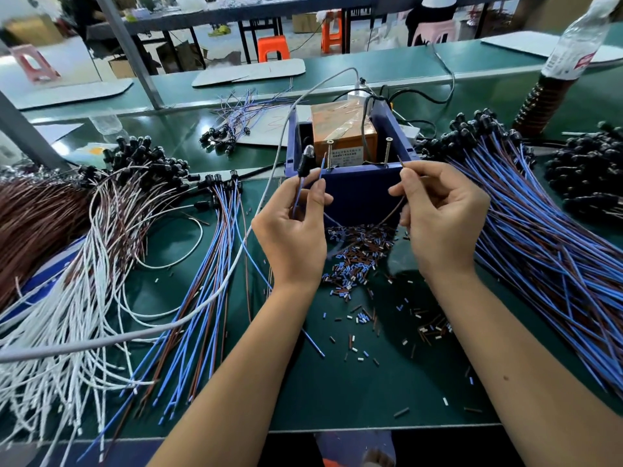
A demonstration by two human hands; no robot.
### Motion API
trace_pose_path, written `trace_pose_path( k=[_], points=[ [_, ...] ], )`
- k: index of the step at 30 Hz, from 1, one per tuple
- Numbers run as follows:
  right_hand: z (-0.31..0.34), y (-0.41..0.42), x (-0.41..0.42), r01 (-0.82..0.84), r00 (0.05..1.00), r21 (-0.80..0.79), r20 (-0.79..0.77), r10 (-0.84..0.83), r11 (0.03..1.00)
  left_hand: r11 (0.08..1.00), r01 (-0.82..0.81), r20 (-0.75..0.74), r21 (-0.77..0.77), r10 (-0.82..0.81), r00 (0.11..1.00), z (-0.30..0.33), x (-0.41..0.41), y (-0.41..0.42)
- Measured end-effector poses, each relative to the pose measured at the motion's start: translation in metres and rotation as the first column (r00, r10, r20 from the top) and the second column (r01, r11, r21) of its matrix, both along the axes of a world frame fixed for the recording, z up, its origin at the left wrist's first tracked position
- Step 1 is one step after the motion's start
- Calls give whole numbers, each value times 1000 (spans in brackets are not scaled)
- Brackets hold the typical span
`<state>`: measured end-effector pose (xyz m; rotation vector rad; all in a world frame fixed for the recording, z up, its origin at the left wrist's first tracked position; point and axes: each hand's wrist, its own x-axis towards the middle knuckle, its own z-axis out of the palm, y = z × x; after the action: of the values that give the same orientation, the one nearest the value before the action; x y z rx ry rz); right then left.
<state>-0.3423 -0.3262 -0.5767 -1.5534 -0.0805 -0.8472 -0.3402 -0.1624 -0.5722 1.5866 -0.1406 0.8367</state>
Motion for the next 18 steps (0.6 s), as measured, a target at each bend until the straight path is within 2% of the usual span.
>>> trace_pose_path(
  k=[2, 6, 18],
  points=[
    [1, 1, 1, 88, 996, -55, 20, -87, 995, 1000, 9, -7, -24, -9, 1000, 0, 2, -2],
    [2, 7, 3, 148, 989, -181, 53, -141, 972, 1000, 10, -4, -27, -10, 1000, 1, 3, -3],
    [5, 10, 2, 158, 987, -240, 70, -145, 958, 1000, 3, -50, 0, -3, 999, 1, 5, 1]
  ],
)
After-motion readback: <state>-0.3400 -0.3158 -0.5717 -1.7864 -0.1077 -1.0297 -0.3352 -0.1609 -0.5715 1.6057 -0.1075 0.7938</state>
